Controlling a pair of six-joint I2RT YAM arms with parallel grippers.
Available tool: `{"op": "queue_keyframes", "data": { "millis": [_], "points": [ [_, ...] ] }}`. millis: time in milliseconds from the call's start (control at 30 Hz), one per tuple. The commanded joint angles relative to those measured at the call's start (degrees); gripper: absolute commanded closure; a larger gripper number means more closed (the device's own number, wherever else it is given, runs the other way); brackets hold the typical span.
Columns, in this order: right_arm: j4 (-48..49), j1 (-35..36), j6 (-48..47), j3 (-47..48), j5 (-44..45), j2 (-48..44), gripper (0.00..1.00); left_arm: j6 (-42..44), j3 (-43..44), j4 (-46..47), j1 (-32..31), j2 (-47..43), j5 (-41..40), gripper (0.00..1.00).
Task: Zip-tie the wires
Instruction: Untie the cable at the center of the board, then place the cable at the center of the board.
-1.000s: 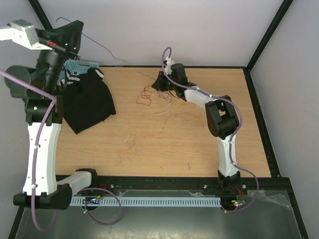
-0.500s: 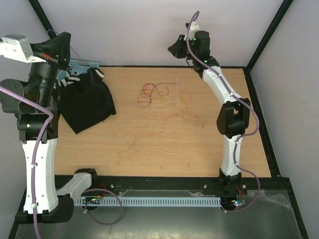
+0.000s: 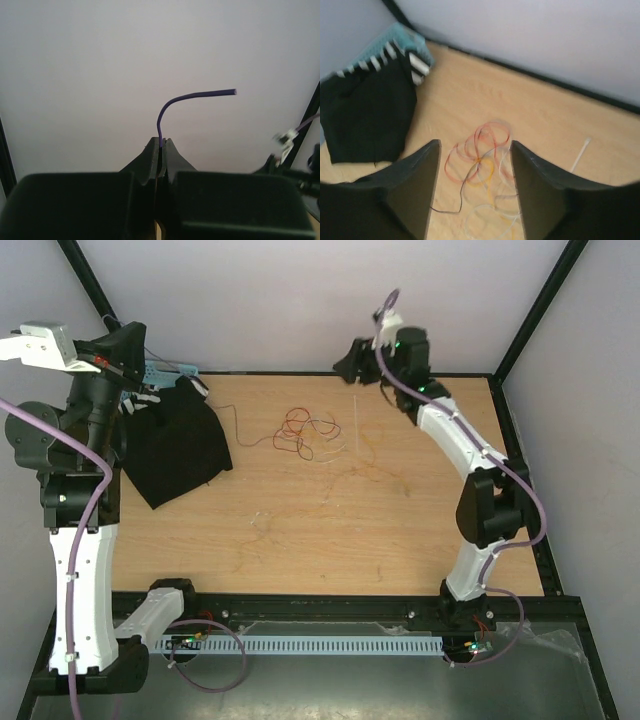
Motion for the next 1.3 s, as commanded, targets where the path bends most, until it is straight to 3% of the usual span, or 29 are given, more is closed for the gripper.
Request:
{"op": "queue_keyframes", "data": {
  "millis": [0, 100, 167, 767, 900, 967, 1167, 1267],
  "points": [
    [6.9, 5.9, -5.3, -12.7, -1.2, -0.4, 0.23, -0.4, 0.8, 0.9, 0.3, -0.9, -0.5, 1.00],
    [11.1, 9.6, -9.6, -18.5, 0.5, 0.2, 0.05, -1.2, 1.2, 0.4, 0.3, -0.8, -0.3, 1.00],
    [13.0, 11.1, -10.9, -20.1, -0.2, 1.8, 0.01, -1.2, 1.7, 0.1, 0.3, -0.7, -0.4, 1.00],
    [16.7, 16.3, -13.6, -25.9, -6.7, 9.2, 0.01, -1.1, 3.2, -1.8, 0.3, 0.0, -0.3, 1.00],
    [15.7, 16.9, -13.3, -23.5, -7.0, 12.2, 0.09, -1.4, 3.5, -1.8, 0.3, 0.2, -0.4, 1.00],
    [14.9, 17.2, -13.6, -22.4, -6.4, 13.4, 0.18, -1.3, 3.8, -1.8, 0.3, 0.3, -0.6, 1.00],
    [6.9, 17.2, -13.6, -16.8, 0.2, 12.8, 0.84, 1.5, 6.1, -4.5, 0.3, 0.5, -2.3, 1.00],
    [-2.4, 17.3, -16.0, -10.3, 7.3, 8.9, 0.97, 6.1, 10.6, -11.6, 0.3, 1.0, -6.9, 1.00]
  ]
}}
